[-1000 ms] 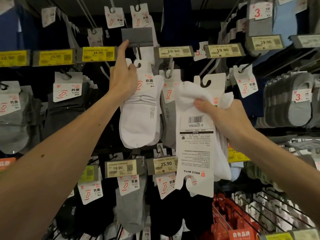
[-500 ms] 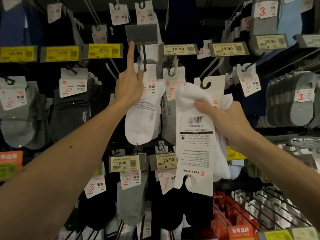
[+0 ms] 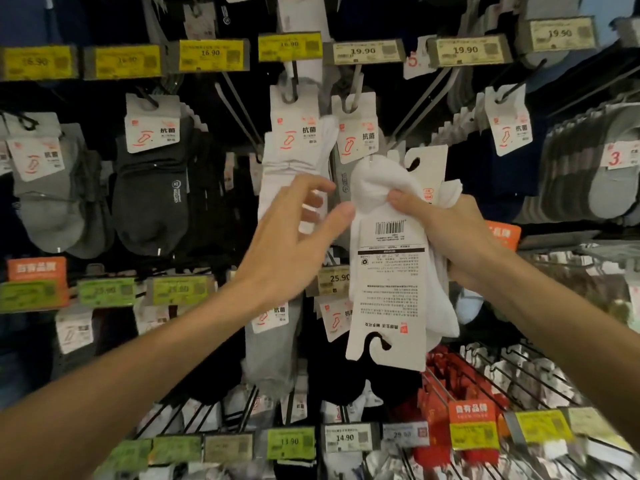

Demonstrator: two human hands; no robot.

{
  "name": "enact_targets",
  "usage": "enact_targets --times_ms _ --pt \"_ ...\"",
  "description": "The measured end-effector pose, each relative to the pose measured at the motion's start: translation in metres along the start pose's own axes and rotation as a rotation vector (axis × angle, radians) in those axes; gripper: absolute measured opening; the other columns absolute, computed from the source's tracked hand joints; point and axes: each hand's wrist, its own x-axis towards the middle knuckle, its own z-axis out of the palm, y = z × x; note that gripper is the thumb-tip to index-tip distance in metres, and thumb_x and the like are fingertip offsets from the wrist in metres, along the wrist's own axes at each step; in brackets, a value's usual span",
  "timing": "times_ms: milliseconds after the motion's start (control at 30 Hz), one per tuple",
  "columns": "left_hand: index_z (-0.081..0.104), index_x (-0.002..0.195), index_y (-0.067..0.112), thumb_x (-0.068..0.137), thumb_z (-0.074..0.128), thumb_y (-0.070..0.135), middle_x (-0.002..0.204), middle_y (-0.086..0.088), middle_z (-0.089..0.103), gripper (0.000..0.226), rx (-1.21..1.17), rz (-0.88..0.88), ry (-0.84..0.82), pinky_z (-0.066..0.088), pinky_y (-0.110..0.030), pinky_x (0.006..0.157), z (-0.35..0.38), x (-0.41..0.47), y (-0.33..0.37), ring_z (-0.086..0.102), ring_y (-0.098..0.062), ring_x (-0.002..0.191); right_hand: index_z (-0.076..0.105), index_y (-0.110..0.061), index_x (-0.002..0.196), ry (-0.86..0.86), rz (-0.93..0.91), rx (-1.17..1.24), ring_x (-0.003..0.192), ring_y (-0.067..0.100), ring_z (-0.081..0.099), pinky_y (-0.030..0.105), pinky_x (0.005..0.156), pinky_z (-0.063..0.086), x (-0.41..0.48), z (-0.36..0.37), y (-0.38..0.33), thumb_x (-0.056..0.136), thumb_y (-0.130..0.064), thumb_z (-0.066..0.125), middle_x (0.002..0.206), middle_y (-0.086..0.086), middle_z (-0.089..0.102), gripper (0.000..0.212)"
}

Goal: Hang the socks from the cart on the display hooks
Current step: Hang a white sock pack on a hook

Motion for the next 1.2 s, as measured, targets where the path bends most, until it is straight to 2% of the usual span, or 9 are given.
enact_targets --times_ms 67,267,400,700,900,967,1033,1133,1200 --pt "0.04 0.13 0.044 0.079 0.058 0.066 0.116 0.013 0.058 0.058 -0.17 -0.221 -0.136 0.053 -0.029 0.086 0.01 -0.011 0.012 0.062 -0.002 0.102 0.072 -0.011 0.103 -0.013 -0.004 0.004 0.082 0.018 0.076 0.028 0.065 0.061 -0.002 0.008 0.004 0.089 -0.017 0.073 0.09 0.004 0.078 0.016" --pt "0.023 0.147 0.038 0.07 0.088 0.038 0.101 0.01 0.068 0.1 -0.221 -0.381 -0.095 0.059 -0.04 0.087 0.019 -0.011 -0.005 0.071 -0.009 0.093 0.073 -0.009 0.101 -0.061 0.057 0.076 0.085 0.02 0.076 0.033 0.069 0.063 -0.008 0.029 0.014 0.088 -0.015 0.074 0.094 0.007 0.078 0.015" --pt "0.044 0.137 0.024 0.07 0.089 0.029 0.106 0.003 0.072 0.082 -0.3 -0.434 -0.054 0.062 -0.038 0.079 0.014 -0.011 -0.012 0.073 -0.011 0.092 0.073 -0.009 0.105 -0.116 0.144 0.081 0.086 0.02 0.076 0.032 0.069 0.063 -0.012 0.029 0.02 0.086 -0.023 0.076 0.095 0.006 0.078 0.023" --pt "0.027 0.14 0.03 0.082 0.081 0.019 0.106 -0.004 0.067 0.08 -0.419 -0.485 0.253 0.061 -0.035 0.073 0.008 -0.005 -0.026 0.071 -0.015 0.088 0.071 -0.011 0.117 -0.257 0.302 0.071 0.1 0.02 0.074 0.036 0.088 0.057 -0.025 0.018 0.031 0.065 -0.035 0.08 0.109 0.005 0.076 0.059" --pt "0.033 0.132 0.033 0.086 0.075 0.037 0.111 -0.001 0.064 0.062 -0.231 -0.408 0.235 0.06 -0.041 0.079 0.012 -0.007 -0.032 0.068 -0.017 0.095 0.073 -0.007 0.11 -0.243 0.332 0.047 0.094 0.021 0.075 0.036 0.084 0.059 -0.025 0.011 0.026 0.078 -0.01 0.079 0.102 0.007 0.077 0.032" --pt "0.032 0.137 0.032 0.089 0.067 0.049 0.13 0.003 0.05 0.062 -0.033 -0.334 0.14 0.053 -0.022 0.081 0.009 -0.013 -0.032 0.06 -0.014 0.11 0.073 -0.005 0.11 -0.22 0.327 0.036 0.095 0.022 0.075 0.037 0.086 0.059 -0.025 0.008 0.023 0.079 -0.007 0.078 0.103 0.008 0.077 0.031" --pt "0.033 0.143 0.032 0.09 0.059 0.059 0.146 0.002 0.031 0.065 0.194 -0.04 0.144 0.038 -0.017 0.098 0.003 -0.026 -0.033 0.041 -0.016 0.134 0.073 -0.005 0.111 -0.212 0.332 0.049 0.095 0.022 0.075 0.037 0.086 0.059 -0.024 0.006 0.02 0.08 -0.007 0.077 0.103 0.009 0.077 0.032" --pt "0.035 0.146 0.027 0.091 0.036 0.074 0.155 -0.006 0.038 0.072 0.319 0.497 -0.046 0.024 -0.046 0.118 -0.001 -0.039 -0.037 0.027 -0.02 0.147 0.071 -0.004 0.116 -0.254 0.361 0.093 0.099 0.026 0.074 0.037 0.083 0.059 -0.023 0.004 0.016 0.075 -0.013 0.078 0.108 0.013 0.075 0.043" --pt "0.038 0.144 0.025 0.09 0.024 0.08 0.149 -0.007 0.047 0.078 0.351 0.602 -0.103 0.021 -0.056 0.119 0.002 -0.036 -0.046 0.033 -0.022 0.146 0.067 -0.004 0.123 -0.312 0.399 0.15 0.106 0.028 0.071 0.038 0.084 0.057 -0.021 0.007 0.014 0.07 -0.021 0.076 0.116 0.016 0.073 0.056"
